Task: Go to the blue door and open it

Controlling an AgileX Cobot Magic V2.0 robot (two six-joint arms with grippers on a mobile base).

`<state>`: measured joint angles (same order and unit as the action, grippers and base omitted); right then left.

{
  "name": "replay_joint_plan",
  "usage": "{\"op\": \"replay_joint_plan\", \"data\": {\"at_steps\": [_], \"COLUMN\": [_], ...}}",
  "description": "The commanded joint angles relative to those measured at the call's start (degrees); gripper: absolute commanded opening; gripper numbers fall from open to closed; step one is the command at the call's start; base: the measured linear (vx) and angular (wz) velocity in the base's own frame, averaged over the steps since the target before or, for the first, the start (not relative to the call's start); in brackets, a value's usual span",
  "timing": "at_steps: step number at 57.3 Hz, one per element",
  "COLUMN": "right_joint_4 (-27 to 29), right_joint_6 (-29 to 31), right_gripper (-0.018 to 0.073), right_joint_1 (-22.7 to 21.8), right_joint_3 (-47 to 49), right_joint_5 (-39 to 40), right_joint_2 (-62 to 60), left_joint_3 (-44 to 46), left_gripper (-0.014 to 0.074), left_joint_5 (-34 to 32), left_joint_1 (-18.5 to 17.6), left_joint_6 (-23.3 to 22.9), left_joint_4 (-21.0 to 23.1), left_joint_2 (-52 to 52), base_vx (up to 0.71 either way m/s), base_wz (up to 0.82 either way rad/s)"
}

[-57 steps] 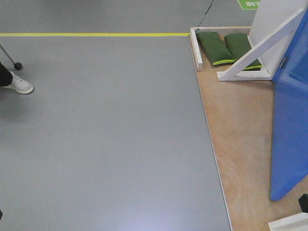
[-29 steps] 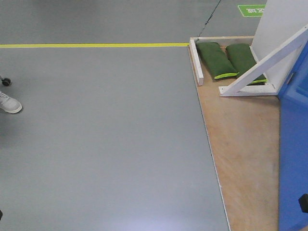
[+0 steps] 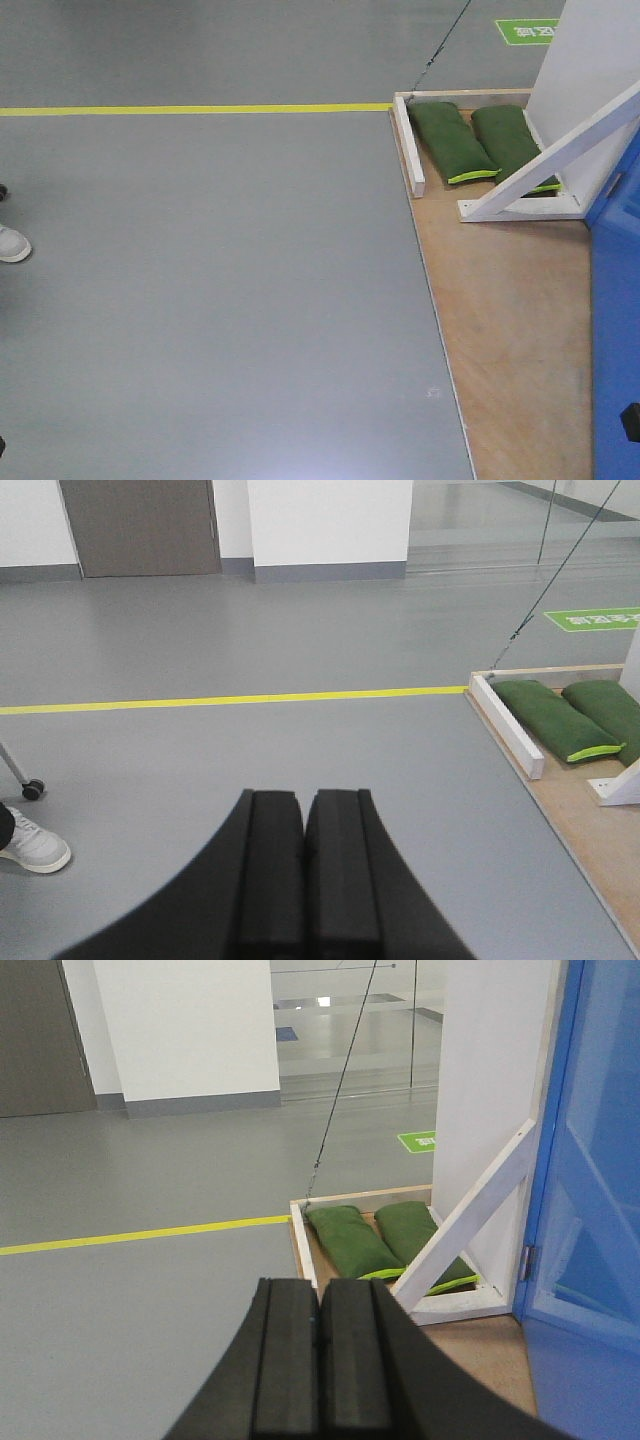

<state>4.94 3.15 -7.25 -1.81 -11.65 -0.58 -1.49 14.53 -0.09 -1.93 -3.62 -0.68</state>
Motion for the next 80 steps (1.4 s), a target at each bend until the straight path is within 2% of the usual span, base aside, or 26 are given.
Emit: {"op": "replay_joint_plan", "data": {"at_steps": [1,35,36,48,69,80], "right_joint_4": [-0.24,-0.24,-0.39,-0.39,-0.21,-0.21], "right_joint_6": [-0.03,-0.03,-0.03,-0.03,-0.03,-0.03], "right_gripper": [0.0012,0.0012,0.0012,0.0012,0.0012,0.0012], "right_joint_1": [-0.29,-0.29,-0.29,-0.29,-0.29,-0.29], "right_joint_3": [-0.01,-0.01,5.68,24.16,62.53,72.41], "right_joint_5": [4.87,4.94,0.28,-5.61,-3.71,-0.81], "right_joint_2": [0.04,0.04,0.58,10.03,37.96,46.25], "left_joint_3": [1.52,1.52,1.52,1.52,1.52,1.52], "left_gripper": [0.0073,0.0073,0.0073,0.0073,0.0073,0.0073], "left_joint_5": [-4.43,-4.43,-4.43,-4.43,-4.43,-4.43], "left_joint_1": [-0.39,-0.39,-0.39,-0.39,-0.39,-0.39], "left_joint_6": [0.00,0.00,0.00,0.05,0.05,0.05], "left_joint_4": [0.35,0.35,0.35,0.35,0.35,0.35], "left_joint_2": [-0.65,-0.65,-0.65,-0.65,-0.65,-0.65], "base_vx": [0.08,0.03,0.00,0.00,0.00,0.00], "base_wz": [-0.01,0.00,0.00,0.00,0.00,0.00]}}
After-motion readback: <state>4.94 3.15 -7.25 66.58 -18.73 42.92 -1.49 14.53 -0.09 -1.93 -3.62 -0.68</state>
